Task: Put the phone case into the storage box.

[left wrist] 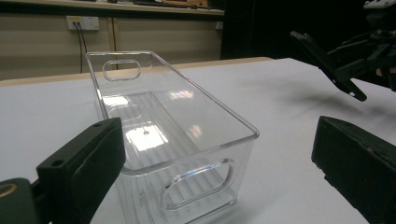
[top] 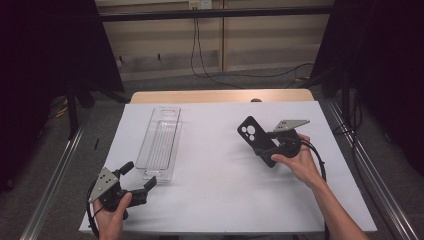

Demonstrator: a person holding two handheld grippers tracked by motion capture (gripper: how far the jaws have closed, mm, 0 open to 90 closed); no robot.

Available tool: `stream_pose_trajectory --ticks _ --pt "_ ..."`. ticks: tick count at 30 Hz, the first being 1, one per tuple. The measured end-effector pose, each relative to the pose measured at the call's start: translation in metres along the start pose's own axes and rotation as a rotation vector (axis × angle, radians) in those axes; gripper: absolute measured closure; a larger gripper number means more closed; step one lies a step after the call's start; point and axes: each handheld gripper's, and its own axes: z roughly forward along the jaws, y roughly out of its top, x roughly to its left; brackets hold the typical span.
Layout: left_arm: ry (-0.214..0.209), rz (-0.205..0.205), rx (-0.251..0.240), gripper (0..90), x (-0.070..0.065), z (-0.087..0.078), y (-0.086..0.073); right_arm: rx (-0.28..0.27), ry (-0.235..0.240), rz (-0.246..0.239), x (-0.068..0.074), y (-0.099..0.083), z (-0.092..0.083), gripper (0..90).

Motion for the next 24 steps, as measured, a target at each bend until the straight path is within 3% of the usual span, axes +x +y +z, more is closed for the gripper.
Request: stream_pose_trajectory --ticks 7,24 --pt "0.0 0.0 -0.002 2.8 0.0 0.0 0.0 -0.067 -0.026 0.01 0.001 -0.005 -0.008 14.9" --pt "-0.003 0.005 -0.004 2.8 -0.001 -0.001 0.001 -0.167 0.011 0.026 0.014 -0.02 -0.029 14.9"
